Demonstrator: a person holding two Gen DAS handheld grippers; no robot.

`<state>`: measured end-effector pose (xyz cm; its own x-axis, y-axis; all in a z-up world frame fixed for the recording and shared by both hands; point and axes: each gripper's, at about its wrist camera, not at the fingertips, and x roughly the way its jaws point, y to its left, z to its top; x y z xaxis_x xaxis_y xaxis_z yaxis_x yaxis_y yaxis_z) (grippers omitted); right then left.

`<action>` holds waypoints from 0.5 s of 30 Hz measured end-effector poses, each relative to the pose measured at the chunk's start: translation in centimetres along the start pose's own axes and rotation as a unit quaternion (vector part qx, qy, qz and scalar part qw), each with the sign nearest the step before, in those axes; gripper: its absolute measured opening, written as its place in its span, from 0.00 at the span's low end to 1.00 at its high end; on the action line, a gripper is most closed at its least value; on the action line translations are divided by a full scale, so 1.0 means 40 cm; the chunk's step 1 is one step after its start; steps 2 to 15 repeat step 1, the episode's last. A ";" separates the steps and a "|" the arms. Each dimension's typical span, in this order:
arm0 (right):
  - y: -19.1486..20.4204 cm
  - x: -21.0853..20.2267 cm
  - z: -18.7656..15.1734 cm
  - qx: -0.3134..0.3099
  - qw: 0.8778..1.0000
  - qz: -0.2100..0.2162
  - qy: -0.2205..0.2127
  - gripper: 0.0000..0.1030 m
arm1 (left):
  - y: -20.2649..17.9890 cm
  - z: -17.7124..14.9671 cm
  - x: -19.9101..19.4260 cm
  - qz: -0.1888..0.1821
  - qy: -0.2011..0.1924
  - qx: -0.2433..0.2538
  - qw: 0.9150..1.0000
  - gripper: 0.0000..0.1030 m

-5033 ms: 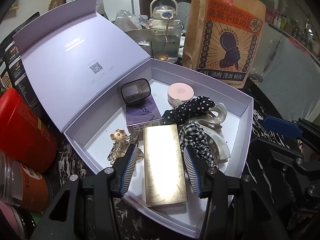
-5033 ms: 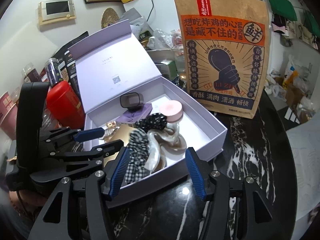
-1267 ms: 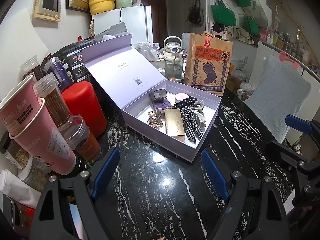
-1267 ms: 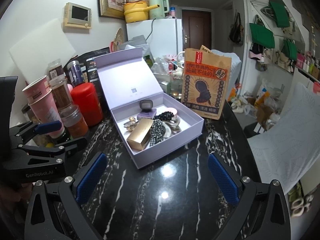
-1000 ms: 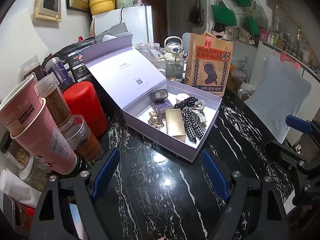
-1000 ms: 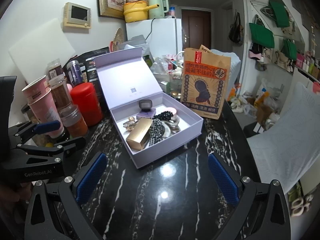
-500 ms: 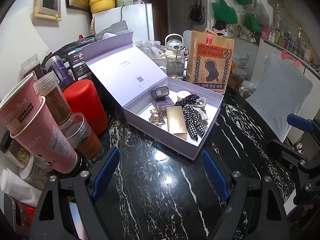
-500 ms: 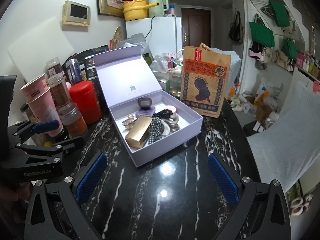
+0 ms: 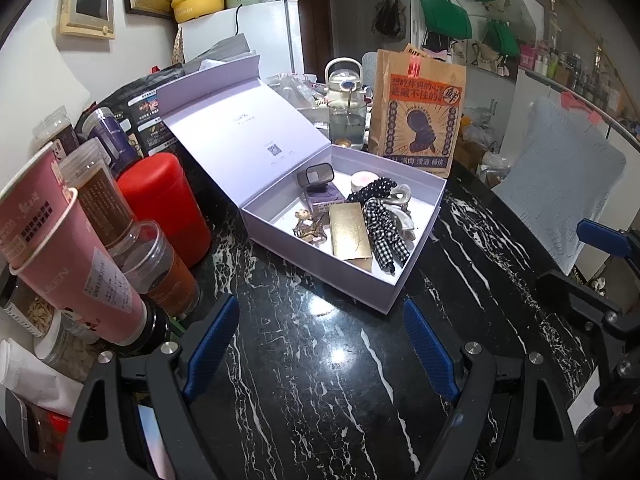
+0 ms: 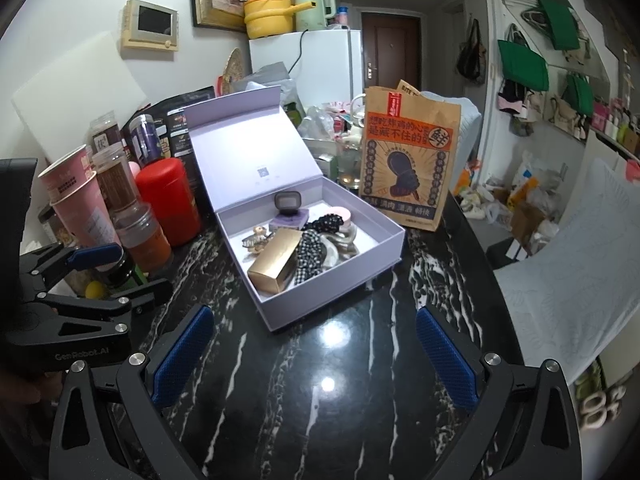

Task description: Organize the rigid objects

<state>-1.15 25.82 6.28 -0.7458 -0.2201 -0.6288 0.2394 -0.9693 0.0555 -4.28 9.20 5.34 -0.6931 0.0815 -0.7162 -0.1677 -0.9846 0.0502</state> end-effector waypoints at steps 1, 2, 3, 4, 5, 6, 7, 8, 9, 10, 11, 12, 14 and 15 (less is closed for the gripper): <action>-0.003 0.004 -0.003 0.002 1.000 -0.001 0.002 1.00 | 0.002 -0.003 0.008 0.000 0.004 -0.002 1.000 0.82; -0.003 0.004 -0.003 0.002 1.000 -0.001 0.002 1.00 | 0.002 -0.003 0.008 0.000 0.004 -0.002 1.000 0.82; -0.003 0.004 -0.003 0.002 1.000 -0.001 0.002 1.00 | 0.002 -0.003 0.008 0.000 0.004 -0.002 1.000 0.82; -0.003 0.004 -0.003 0.002 1.000 -0.001 0.002 1.00 | 0.002 -0.003 0.008 0.000 0.004 -0.002 1.000 0.82; -0.003 0.004 -0.003 0.002 1.000 -0.001 0.002 1.00 | 0.002 -0.003 0.008 0.000 0.004 -0.002 1.000 0.82; -0.003 0.004 -0.003 0.002 1.000 -0.001 0.002 1.00 | 0.002 -0.003 0.008 0.000 0.004 -0.002 1.000 0.82; -0.003 0.004 -0.003 0.002 1.000 -0.001 0.002 1.00 | 0.002 -0.003 0.008 0.000 0.004 -0.002 1.000 0.82; -0.003 0.004 -0.003 0.002 1.000 -0.001 0.002 1.00 | 0.002 -0.003 0.008 0.000 0.004 -0.002 1.000 0.82; -0.003 0.004 -0.003 0.002 1.000 -0.001 0.002 1.00 | 0.002 -0.003 0.008 0.000 0.004 -0.002 1.000 0.82; -0.003 0.004 -0.003 0.002 1.000 -0.001 0.002 1.00 | 0.002 -0.003 0.008 0.000 0.004 -0.002 1.000 0.82; -0.003 0.004 -0.003 0.002 1.000 -0.001 0.002 1.00 | 0.002 -0.003 0.008 0.000 0.004 -0.002 1.000 0.82; -0.003 0.004 -0.003 0.002 1.000 -0.001 0.002 1.00 | 0.002 -0.003 0.008 0.000 0.004 -0.002 1.000 0.82; -0.003 0.004 -0.003 0.002 1.000 -0.001 0.002 1.00 | 0.002 -0.003 0.008 0.000 0.004 -0.002 1.000 0.82; -0.003 0.004 -0.003 0.002 1.000 -0.001 0.002 1.00 | 0.002 -0.003 0.008 0.000 0.004 -0.002 1.000 0.82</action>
